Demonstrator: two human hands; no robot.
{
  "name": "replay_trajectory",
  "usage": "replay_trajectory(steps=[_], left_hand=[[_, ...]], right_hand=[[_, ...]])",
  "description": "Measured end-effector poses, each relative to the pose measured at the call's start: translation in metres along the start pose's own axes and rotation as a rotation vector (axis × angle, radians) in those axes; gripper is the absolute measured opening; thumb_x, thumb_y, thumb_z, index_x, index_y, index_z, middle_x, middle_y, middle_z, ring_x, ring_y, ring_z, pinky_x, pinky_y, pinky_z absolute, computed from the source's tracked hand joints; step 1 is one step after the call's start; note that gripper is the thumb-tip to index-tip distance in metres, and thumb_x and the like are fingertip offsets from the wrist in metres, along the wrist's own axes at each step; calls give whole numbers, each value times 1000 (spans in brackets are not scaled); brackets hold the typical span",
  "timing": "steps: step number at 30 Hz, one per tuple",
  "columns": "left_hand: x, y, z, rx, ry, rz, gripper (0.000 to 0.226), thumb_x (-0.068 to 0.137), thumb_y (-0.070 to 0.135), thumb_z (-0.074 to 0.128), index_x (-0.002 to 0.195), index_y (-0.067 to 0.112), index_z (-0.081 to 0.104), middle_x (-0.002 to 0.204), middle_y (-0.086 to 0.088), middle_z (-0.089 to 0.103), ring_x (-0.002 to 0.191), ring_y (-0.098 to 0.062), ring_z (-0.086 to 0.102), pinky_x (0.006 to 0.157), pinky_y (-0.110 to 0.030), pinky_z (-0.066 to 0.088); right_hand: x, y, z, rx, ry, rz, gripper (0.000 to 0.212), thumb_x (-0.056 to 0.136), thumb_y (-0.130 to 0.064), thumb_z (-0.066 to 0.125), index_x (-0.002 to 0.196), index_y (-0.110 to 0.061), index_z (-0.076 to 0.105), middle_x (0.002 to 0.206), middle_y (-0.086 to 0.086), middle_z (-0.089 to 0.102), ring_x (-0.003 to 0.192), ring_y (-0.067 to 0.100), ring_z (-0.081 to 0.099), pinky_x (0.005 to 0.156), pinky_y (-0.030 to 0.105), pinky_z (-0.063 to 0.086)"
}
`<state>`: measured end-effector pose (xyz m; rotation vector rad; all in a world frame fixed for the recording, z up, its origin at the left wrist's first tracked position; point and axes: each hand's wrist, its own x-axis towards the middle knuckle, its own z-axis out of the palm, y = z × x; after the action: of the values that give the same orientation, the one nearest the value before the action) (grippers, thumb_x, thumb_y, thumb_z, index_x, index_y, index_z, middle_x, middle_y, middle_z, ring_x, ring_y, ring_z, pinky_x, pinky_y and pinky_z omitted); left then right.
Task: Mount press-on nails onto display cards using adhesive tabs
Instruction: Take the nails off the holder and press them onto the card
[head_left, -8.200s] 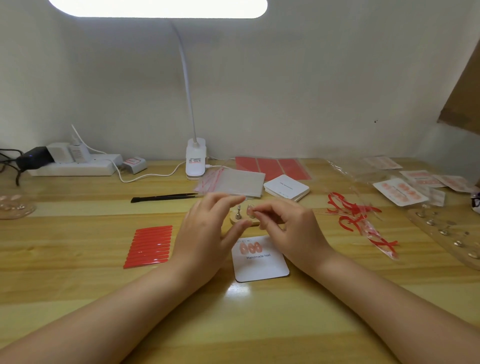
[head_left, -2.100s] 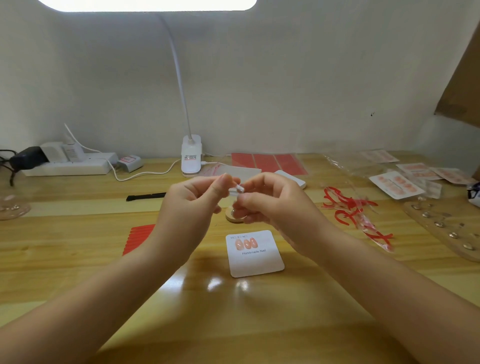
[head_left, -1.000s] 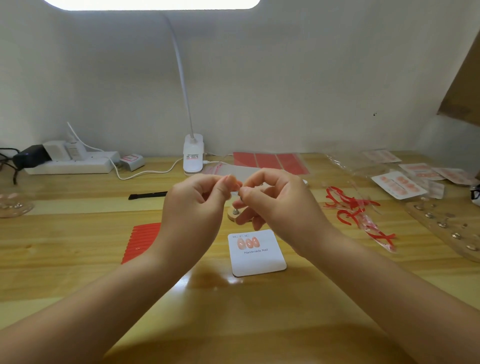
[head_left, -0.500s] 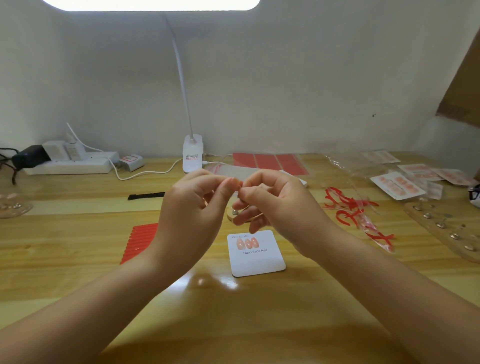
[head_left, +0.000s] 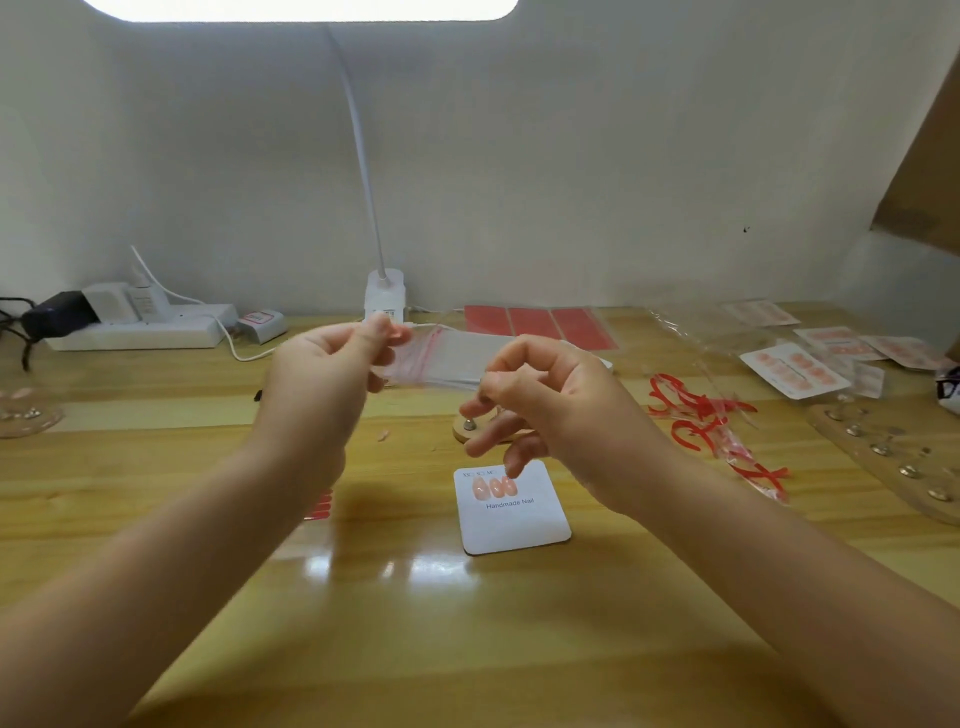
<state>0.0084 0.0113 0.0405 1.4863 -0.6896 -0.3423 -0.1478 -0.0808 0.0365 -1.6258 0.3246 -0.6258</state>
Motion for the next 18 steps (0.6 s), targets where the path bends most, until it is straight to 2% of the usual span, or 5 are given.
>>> replay_trajectory(steps=[2, 4, 9, 15, 18], left_hand=[[0, -1, 0, -31, -61, -16, 26, 94, 35, 59, 78, 24, 77, 67, 13, 65, 59, -6, 52, 67, -26, 42], [-4, -3, 4, -63, -133, -26, 26, 92, 36, 60, 78, 24, 78, 68, 11, 66, 60, -6, 53, 70, -29, 44], [-6, -3, 5, -110, -152, -22, 23, 90, 37, 62, 77, 29, 79, 73, 8, 69, 65, -7, 54, 79, -36, 45], [-8, -9, 10, -144, -163, -8, 22, 90, 32, 63, 75, 29, 79, 77, 5, 72, 60, -3, 56, 69, -26, 47], [-11, -13, 12, -130, -178, -6, 21, 90, 33, 63, 76, 31, 79, 75, 6, 71, 57, -1, 55, 64, -22, 45]], right_hand=[[0, 0, 1, 16, -36, -11, 12, 90, -22, 64, 86, -12, 60, 87, 11, 71, 67, 25, 71, 47, 27, 52], [2, 0, 0, 7, -22, -13, 24, 82, -31, 67, 90, -9, 62, 89, 15, 72, 63, 24, 71, 46, 27, 52], [7, 6, -13, 2, 106, -26, 37, 74, -39, 68, 85, -4, 60, 70, 11, 71, 49, 18, 65, 40, 23, 46], [13, 21, -29, -51, 198, -21, 38, 75, -46, 66, 73, -8, 59, 52, 5, 62, 34, 12, 50, 35, 17, 35], [17, 26, -36, -4, 183, 15, 32, 77, -39, 67, 74, -9, 59, 53, 4, 61, 35, 10, 48, 36, 17, 35]])
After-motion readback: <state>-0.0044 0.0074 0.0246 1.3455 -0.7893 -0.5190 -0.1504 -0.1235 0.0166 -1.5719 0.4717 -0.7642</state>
